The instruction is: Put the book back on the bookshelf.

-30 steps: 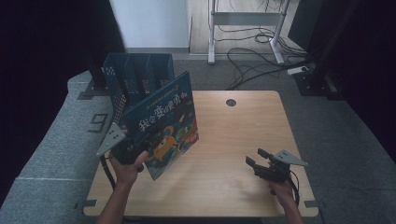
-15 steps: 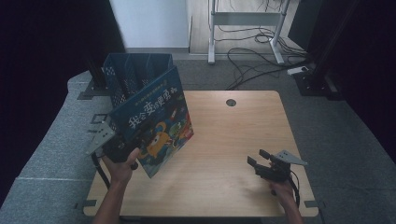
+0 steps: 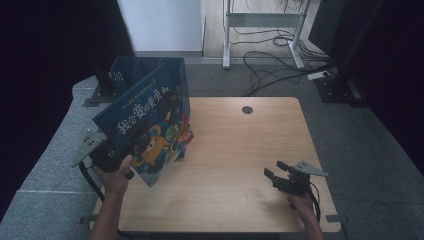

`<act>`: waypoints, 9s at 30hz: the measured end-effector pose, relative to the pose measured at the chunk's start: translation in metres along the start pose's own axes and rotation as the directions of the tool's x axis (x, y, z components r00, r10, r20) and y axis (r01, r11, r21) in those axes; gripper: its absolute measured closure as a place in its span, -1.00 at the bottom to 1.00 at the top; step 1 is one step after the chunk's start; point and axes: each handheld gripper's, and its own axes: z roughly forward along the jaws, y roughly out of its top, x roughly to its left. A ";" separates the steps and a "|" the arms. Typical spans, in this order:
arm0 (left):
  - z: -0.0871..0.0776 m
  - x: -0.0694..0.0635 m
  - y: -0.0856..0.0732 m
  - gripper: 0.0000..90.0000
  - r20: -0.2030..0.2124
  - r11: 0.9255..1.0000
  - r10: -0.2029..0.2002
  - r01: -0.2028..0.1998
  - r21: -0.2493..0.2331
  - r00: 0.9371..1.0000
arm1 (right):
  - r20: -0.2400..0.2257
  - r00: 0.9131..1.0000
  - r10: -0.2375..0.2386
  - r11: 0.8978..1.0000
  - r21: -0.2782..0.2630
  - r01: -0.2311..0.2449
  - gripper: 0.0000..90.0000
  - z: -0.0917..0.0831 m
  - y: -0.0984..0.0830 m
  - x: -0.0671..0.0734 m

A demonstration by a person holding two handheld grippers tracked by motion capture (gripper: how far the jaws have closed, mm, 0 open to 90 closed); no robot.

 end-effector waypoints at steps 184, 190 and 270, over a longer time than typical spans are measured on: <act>0.178 0.032 -0.092 0.76 -0.365 0.983 0.171 -0.135 0.122 0.915 | 0.045 0.999 -0.016 1.000 0.025 0.015 -0.32 0.002 -0.006 -0.004; 0.171 0.022 -0.093 0.56 -0.322 0.979 0.187 -0.150 0.135 0.928 | 0.046 0.999 -0.022 0.999 0.027 0.021 -0.32 0.003 -0.007 -0.004; 0.045 -0.002 -0.140 -0.39 0.002 0.916 0.033 -0.031 0.401 0.999 | 0.023 0.999 -0.049 0.997 0.060 0.048 -0.33 0.012 -0.007 0.000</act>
